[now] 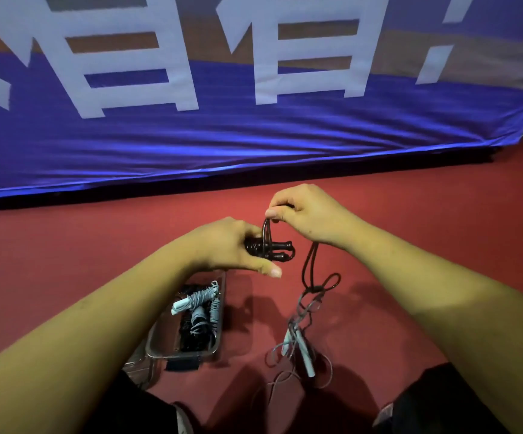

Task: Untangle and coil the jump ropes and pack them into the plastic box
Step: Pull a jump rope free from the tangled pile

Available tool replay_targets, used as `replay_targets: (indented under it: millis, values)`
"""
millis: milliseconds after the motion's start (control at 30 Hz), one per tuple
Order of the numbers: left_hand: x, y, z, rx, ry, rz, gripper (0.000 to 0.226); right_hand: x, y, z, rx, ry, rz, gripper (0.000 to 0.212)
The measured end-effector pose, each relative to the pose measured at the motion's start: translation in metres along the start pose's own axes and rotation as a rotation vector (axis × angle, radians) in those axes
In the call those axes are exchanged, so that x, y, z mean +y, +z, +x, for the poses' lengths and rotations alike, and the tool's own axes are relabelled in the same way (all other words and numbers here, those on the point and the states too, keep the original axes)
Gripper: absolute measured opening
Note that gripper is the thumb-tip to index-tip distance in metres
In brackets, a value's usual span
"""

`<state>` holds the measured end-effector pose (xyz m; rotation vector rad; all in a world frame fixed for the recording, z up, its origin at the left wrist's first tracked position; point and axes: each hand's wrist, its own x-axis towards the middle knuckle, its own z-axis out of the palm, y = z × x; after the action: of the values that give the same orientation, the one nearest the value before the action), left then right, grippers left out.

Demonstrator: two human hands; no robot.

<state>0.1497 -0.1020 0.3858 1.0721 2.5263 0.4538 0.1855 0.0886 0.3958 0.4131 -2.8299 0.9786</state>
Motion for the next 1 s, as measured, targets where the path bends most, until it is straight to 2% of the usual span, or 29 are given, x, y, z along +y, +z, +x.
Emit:
replay_targets:
  millis: [100,233,367,433,533,633,667,733,900,1000]
  values:
    - [0.007,0.003,-0.002,0.114,0.063,-0.021,0.041,0.008,-0.001,0.001,0.011,0.032,0.080,0.017]
    - [0.013,0.000,-0.007,0.158,0.151,-0.339,0.033,0.028,-0.002,0.001,0.023,0.169,0.438,0.012]
    - [0.018,0.000,-0.004,0.259,0.113,-0.637,0.035,0.037,0.006,-0.001,-0.079,0.295,0.712,0.035]
    - [0.017,0.003,-0.003,0.271,0.127,-0.782,0.044,0.036,0.010,-0.001,-0.099,0.297,0.737,0.035]
    - [0.018,0.002,-0.002,0.327,0.093,-0.854,0.050,0.034,0.015,-0.001,-0.126,0.284,0.732,0.033]
    - [0.024,-0.001,0.000,0.417,0.019,-0.977,0.015,0.027,0.022,0.001,-0.176,0.270,0.822,0.034]
    - [0.025,-0.003,0.001,0.431,-0.020,-1.029,0.009,0.025,0.024,0.002,-0.186,0.274,0.845,0.036]
    - [0.022,-0.007,0.002,0.451,-0.081,-1.092,0.012,0.023,0.028,0.003,-0.198,0.283,0.873,0.037]
    - [-0.002,-0.023,0.007,0.535,-0.195,-1.119,0.009,0.035,0.038,-0.005,-0.307,0.338,0.775,0.032]
    - [-0.024,-0.024,0.009,0.639,-0.315,-0.968,0.014,0.031,0.042,-0.008,-0.330,0.386,0.709,0.021]
